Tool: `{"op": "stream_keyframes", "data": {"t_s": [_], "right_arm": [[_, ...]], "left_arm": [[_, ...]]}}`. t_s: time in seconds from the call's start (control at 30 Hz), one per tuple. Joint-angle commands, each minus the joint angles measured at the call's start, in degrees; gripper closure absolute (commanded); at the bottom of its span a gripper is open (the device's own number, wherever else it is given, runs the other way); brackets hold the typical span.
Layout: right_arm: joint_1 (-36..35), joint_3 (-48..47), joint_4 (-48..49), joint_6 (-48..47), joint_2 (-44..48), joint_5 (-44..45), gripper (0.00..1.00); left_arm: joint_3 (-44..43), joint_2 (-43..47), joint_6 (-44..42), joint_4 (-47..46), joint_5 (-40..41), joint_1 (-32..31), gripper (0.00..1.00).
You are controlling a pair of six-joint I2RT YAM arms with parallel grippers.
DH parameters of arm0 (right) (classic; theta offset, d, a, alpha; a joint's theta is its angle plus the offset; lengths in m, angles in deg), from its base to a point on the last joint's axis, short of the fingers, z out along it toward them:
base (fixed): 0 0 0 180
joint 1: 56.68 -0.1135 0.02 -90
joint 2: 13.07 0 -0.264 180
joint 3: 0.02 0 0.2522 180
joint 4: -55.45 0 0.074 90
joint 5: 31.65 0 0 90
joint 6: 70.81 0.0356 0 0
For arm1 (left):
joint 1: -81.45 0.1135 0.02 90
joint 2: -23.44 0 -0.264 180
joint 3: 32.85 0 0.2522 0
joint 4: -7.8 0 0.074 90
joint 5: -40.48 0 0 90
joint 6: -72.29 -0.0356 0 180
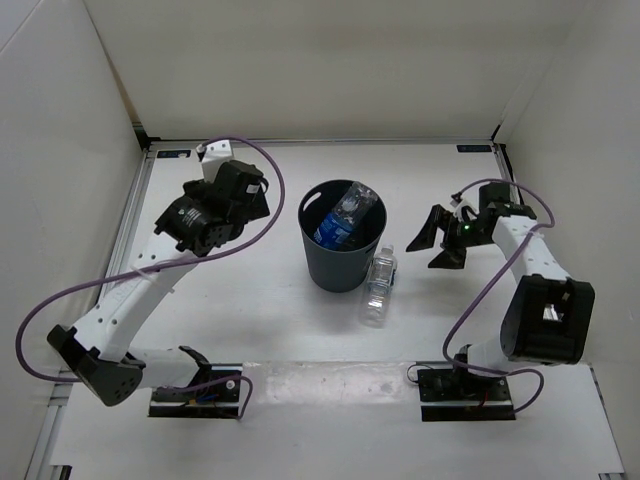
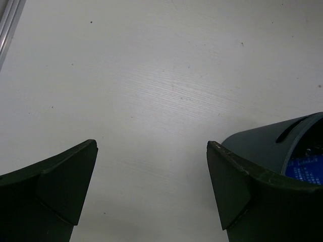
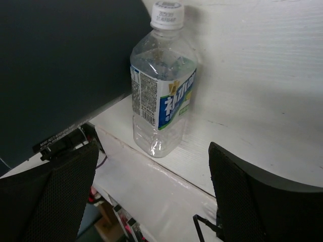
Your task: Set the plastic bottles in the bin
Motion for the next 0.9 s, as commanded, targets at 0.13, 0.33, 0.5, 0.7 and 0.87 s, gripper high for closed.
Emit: {"op": "stream_keyframes", "data": {"t_s": [0.13,0.33,0.5,0.7,0.87], "right_arm": [[-5.9,-5.7,-3.9,1.1,-9.0,0.7,0.1],[-12.4,-8.8,-6.3,1.8,-13.7,4.1,0.1],[-16.1,-9.2,-6.6,2.8,-16.8,5.6,0.1],[-16.2,-9.0,-6.3,4.7,-20.5,7.8,0.1],[-17.3,-10.6,-7.1,4.6,-23.6,9.2,0.1]], "left_arm": [[1.1,4.7,8.4,6.3,2.0,0.0,0.0],[1.5,8.3,15.3,12.3,5.5,-2.2,0.0],[3.0,11.4,24.4,19.0,7.0,-4.4,0.0],[2.4,13.9,29.9,25.0,9.2,-8.2,0.0],[2.5,16.1,35.7,29.8,11.2,-11.0,0.0]]}}
